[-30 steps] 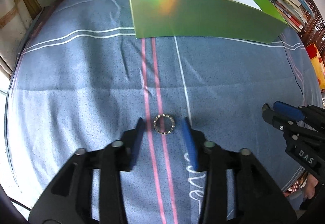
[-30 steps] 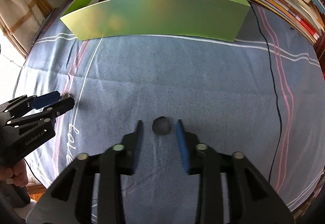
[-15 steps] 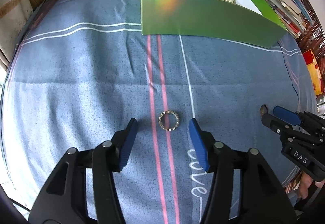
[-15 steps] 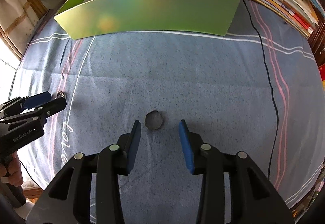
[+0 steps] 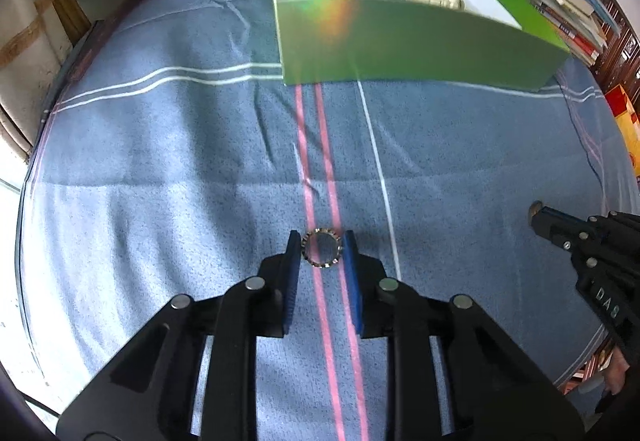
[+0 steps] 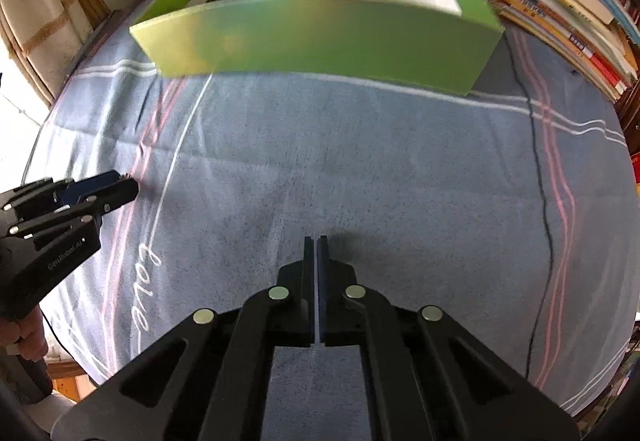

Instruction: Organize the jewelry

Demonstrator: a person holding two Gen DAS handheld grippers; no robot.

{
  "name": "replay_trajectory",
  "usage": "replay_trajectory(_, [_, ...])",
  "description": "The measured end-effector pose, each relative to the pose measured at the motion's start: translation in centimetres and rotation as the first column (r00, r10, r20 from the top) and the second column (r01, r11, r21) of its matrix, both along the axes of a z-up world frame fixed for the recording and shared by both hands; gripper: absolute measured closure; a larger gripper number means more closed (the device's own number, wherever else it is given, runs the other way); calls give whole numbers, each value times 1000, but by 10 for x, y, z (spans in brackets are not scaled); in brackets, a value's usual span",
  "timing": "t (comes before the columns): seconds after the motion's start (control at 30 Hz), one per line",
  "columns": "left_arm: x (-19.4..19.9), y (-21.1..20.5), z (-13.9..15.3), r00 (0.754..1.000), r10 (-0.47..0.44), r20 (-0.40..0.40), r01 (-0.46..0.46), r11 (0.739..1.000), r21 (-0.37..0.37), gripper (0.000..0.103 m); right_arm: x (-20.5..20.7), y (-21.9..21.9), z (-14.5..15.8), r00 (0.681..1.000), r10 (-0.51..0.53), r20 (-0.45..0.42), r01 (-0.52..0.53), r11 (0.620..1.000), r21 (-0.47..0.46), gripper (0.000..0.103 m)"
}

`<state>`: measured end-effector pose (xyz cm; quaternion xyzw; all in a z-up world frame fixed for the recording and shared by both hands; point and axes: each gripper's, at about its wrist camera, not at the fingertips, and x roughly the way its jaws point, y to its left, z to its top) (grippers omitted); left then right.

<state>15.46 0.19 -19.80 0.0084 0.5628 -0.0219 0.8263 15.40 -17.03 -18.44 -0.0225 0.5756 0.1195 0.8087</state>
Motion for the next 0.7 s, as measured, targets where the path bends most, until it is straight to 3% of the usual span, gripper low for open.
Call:
replay_trajectory(0.17, [-2, 4, 3, 1000, 6, 3, -6, 1000, -3, 82, 3, -5, 1, 1000, 4, -30, -3, 999, 32, 101])
replay_trajectory(0.2, [-6, 6, 3, 1000, 6, 0, -6, 1000, -5, 82, 2, -8, 1, 1000, 7, -30, -6, 999, 32, 96])
replay_trajectory(0.3, [-5, 5, 0, 1000, 6, -13, -6, 1000, -11, 81, -2, -15, 1, 1000, -3, -18, 3, 1000, 22, 56])
replay_trajectory(0.53, [-3, 2, -4, 1000, -3, -26, 2, 1000, -4, 81, 1, -22, -3, 1000, -25, -18, 25, 1000, 5, 56])
replay_trajectory(0.6, [-4, 2, -4, 1000, -3, -23, 3, 1000, -2, 81, 1, -23, -7, 999, -20, -25, 20, 1000, -4, 66])
replay_trajectory(0.7, [-2, -1, -4, 1000, -6, -18, 6, 1000, 9, 81, 1, -18, -9, 1000, 5, -8, -5, 1000, -29, 70])
